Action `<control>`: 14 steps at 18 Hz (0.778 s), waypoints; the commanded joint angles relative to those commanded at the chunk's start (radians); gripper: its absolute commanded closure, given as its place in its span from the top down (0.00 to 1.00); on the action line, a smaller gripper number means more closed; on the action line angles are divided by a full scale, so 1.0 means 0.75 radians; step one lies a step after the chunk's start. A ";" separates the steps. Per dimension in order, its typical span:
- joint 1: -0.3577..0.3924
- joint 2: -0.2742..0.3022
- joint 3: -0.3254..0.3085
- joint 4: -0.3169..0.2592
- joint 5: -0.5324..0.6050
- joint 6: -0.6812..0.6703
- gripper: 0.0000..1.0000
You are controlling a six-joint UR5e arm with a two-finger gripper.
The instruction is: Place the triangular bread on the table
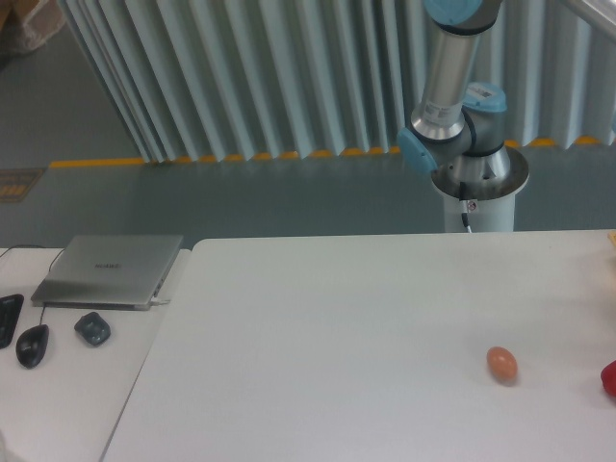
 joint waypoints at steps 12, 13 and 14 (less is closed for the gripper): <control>0.002 -0.016 -0.057 0.000 -0.002 -0.002 1.00; 0.002 -0.018 -0.053 0.000 -0.002 0.002 0.99; 0.002 -0.020 -0.047 0.000 -0.002 -0.004 0.85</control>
